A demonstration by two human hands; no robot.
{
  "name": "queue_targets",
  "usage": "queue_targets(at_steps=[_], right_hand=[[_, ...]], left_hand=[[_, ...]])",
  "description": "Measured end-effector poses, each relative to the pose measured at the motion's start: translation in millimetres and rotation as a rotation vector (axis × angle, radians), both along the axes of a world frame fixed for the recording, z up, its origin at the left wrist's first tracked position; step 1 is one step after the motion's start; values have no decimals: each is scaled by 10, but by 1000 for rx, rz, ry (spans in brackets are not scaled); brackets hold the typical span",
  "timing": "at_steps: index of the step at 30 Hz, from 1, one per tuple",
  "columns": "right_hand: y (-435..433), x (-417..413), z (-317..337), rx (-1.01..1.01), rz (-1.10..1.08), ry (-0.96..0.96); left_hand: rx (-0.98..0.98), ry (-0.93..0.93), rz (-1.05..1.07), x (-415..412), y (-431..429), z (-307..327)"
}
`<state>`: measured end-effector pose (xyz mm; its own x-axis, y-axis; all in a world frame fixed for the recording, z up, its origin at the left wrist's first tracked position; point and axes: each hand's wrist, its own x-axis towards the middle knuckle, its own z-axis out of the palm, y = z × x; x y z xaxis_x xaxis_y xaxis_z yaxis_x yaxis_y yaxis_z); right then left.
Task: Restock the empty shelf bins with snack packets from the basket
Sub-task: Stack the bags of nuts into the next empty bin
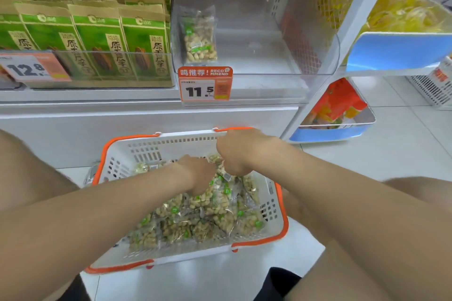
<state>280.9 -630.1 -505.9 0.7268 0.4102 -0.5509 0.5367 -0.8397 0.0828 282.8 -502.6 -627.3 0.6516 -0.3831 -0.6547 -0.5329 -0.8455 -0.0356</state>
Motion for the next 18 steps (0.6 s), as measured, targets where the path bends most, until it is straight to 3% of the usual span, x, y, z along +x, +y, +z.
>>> queue_targets(at_steps=[9, 15, 18], right_hand=[[-19, 106, 13, 4, -7, -15], [-36, 68, 65, 23, -11, 12], [-33, 67, 77, 2, -17, 35]], left_hand=[[114, 58, -311, -243, -70, -516], [116, -49, -529, -319, -149, -661], [84, -96, -497, -270, -142, -592]])
